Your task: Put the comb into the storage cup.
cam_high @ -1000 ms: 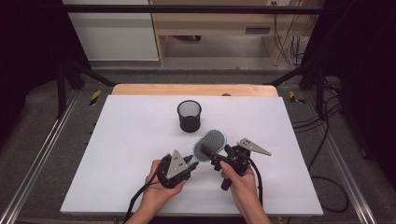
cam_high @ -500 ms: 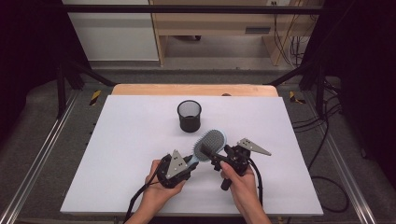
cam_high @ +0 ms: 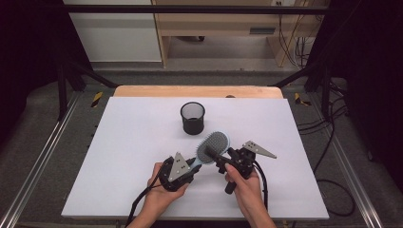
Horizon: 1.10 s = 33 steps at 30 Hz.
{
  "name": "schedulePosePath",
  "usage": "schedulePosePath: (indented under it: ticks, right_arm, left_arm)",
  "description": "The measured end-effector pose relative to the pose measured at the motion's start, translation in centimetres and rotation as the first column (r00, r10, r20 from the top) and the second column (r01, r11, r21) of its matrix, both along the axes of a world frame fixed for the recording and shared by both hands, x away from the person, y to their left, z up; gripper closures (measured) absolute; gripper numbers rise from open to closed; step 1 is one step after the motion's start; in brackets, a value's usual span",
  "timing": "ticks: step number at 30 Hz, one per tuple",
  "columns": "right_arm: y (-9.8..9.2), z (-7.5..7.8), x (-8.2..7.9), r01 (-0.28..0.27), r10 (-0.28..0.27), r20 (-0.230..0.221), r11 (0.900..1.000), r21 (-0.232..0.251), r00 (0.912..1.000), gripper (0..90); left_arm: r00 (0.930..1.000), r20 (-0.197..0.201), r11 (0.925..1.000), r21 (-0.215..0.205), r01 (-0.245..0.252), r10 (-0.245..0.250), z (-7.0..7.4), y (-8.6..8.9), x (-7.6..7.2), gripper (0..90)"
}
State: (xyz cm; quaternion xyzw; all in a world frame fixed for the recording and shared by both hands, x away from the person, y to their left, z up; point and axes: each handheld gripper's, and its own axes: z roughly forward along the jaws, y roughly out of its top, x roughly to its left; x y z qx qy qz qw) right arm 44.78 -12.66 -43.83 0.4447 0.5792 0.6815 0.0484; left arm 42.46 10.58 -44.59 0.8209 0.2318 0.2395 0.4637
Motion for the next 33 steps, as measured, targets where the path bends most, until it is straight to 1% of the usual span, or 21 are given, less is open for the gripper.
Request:
schedulePosePath:
  ticks: [3, 8, 10, 20, 33]
  right_arm:
    - [-0.02, -0.04, 0.03, 0.001, -0.001, -0.002, 1.0, -0.001, 1.0, 31.1]
    - [-0.14, -0.09, 0.08, 0.004, -0.004, -0.006, 1.0, 0.017, 1.0, 32.1]
    - [-0.23, -0.14, 0.09, 0.004, -0.004, -0.015, 1.0, 0.024, 0.9999, 32.8]
    - [-0.42, -0.42, 0.16, -0.006, 0.008, -0.032, 0.998, 0.056, 0.9995, 39.9]
    - [-0.58, -0.37, 0.17, -0.017, 0.019, -0.026, 0.997, 0.07, 0.9995, 45.7]
  left_arm:
    - [1.0, 0.0, 1.0, 0.0, 0.001, -0.001, -0.03, -0.02, 0.0, 69.6]
    - [1.0, -0.002, 1.0, 0.001, 0.0, 0.0, -0.04, 0.02, 0.0, 69.5]
    - [1.0, -0.002, 1.0, 0.002, 0.0, 0.0, -0.06, 0.02, -0.01, 69.5]
    - [1.0, -0.008, 1.0, -0.004, 0.001, -0.001, -0.04, 0.05, -0.04, 69.5]
    - [0.9999, -0.014, 0.9999, -0.013, 0.003, -0.003, -0.06, 0.08, 0.01, 69.6]
